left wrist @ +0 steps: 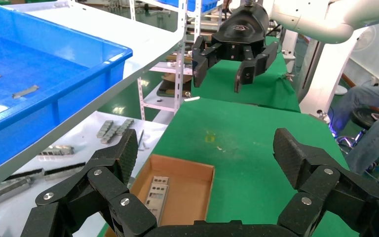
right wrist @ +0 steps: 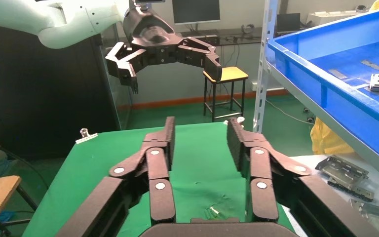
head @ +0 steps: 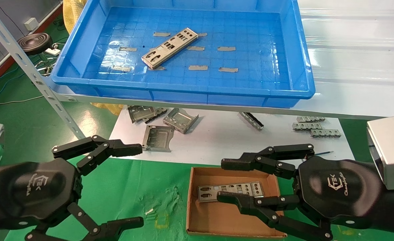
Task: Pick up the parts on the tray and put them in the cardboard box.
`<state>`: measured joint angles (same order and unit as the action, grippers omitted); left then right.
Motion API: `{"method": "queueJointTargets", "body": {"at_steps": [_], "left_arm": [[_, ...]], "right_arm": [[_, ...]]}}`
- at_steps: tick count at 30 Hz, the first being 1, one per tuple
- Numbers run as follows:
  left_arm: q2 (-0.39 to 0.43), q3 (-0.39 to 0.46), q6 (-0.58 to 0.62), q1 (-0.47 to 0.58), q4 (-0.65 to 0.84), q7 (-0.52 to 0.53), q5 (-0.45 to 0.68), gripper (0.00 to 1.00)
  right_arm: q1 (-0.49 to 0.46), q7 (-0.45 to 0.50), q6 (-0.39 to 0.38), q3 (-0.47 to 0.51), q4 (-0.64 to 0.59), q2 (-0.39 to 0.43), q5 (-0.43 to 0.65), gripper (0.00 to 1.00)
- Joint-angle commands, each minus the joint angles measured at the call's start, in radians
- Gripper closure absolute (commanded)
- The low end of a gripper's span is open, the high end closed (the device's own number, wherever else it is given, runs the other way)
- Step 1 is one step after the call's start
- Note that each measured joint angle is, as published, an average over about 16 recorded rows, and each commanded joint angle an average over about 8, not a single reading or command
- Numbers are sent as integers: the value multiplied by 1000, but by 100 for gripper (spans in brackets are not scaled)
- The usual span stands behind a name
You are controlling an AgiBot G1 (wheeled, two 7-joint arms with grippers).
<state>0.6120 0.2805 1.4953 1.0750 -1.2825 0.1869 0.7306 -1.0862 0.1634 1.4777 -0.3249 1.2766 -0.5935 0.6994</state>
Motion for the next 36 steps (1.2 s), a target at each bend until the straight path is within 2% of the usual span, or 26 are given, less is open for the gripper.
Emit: {"method": "queueJointTargets", "body": {"at_steps": [1,16,20,23,27,31,36], "left_arm": [[0,0,0,0,0,0,0,0],[0,-1,0,1,0,-1,0,0],[4,1,-12,36,0,0,21,0],[25,13,-31,114,12,14,64,0],[92,56,-49,275,79,44,157,0],[198,120,-53,438,222,52,266,0],[344,192,-76,601,460,15,391,0]], "right_arm": [[0,0,0,0,0,0,0,100],[0,0,0,0,0,0,0,100],[0,0,0,0,0,0,0,100],[0,0,0,0,0,0,0,100],[0,0,0,0,-1,0,0,100],[0,0,0,0,-1,0,0,100],[0,0,0,-1,-1,0,0,100]]}}
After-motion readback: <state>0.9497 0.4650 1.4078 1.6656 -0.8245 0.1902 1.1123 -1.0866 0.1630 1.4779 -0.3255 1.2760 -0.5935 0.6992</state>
